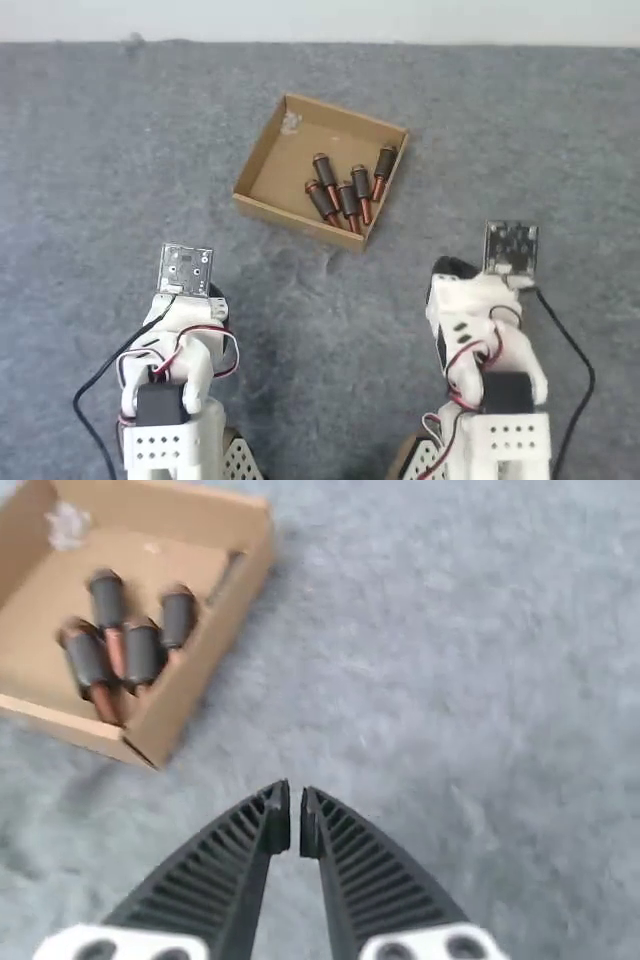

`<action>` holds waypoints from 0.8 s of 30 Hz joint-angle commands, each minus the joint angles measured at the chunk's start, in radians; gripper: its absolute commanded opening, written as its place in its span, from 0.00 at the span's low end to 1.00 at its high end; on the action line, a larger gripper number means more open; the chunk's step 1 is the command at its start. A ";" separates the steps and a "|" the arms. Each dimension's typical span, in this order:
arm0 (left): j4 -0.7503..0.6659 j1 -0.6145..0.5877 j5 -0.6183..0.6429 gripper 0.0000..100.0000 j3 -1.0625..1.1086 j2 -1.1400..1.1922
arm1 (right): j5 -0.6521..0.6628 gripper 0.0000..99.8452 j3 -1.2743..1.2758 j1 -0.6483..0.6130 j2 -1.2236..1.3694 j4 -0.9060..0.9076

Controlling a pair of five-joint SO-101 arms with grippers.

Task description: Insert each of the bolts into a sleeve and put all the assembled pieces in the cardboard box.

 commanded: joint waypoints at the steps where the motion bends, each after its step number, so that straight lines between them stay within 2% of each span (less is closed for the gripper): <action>1: 0.005 -0.006 -0.009 0.01 -0.007 -0.020 | -0.006 0.01 0.124 0.010 -0.147 -0.021; 7: 0.028 -0.054 -0.008 0.01 -0.007 -0.020 | -0.006 0.01 0.169 0.010 -0.234 0.091; 12: 0.092 -0.224 -0.006 0.01 -0.007 -0.020 | -0.015 0.01 0.172 0.008 -0.234 0.237; 14: 0.097 -0.258 -0.006 0.01 -0.007 -0.020 | -0.015 0.01 0.169 0.010 -0.234 0.268; 20: 0.152 -0.256 -0.008 0.01 -0.007 -0.021 | -0.008 0.01 0.161 0.008 -0.234 0.300; 24: 0.152 -0.204 -0.005 0.01 -0.007 -0.021 | -0.014 0.01 0.172 -0.062 -0.234 0.380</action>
